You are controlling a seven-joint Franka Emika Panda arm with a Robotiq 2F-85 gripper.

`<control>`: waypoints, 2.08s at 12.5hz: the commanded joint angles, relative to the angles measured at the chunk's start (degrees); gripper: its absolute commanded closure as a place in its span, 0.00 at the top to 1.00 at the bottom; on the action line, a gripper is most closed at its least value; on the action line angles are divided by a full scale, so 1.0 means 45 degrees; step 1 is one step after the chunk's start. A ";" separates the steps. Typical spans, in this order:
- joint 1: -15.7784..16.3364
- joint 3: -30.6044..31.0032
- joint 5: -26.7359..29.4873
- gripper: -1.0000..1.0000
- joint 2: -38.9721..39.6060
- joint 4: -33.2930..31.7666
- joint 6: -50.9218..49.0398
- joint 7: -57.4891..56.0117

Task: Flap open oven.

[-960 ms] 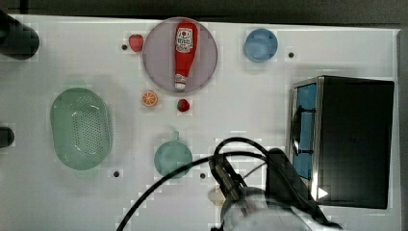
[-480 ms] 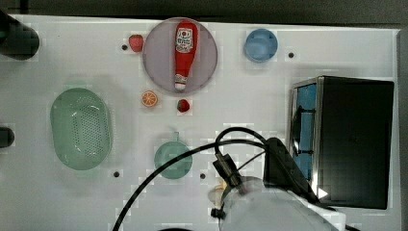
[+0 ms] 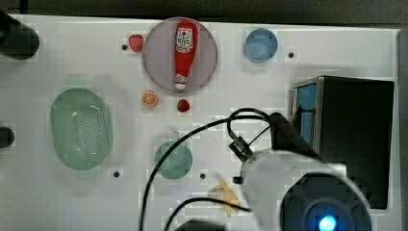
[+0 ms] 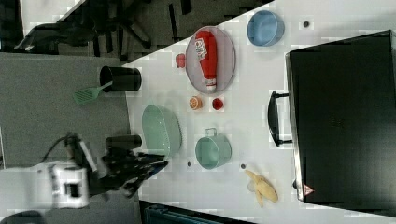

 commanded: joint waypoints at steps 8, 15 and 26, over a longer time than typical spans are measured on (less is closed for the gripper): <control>-0.0656 -0.3750 -0.0241 0.17 0.4202 -0.0655 0.6349 -1.4515; -0.0693 -0.4008 -0.0150 0.17 0.6464 -0.0666 0.7645 -1.4533; 0.0080 -0.3489 -0.2575 0.17 0.7047 -0.0932 0.7921 -1.2113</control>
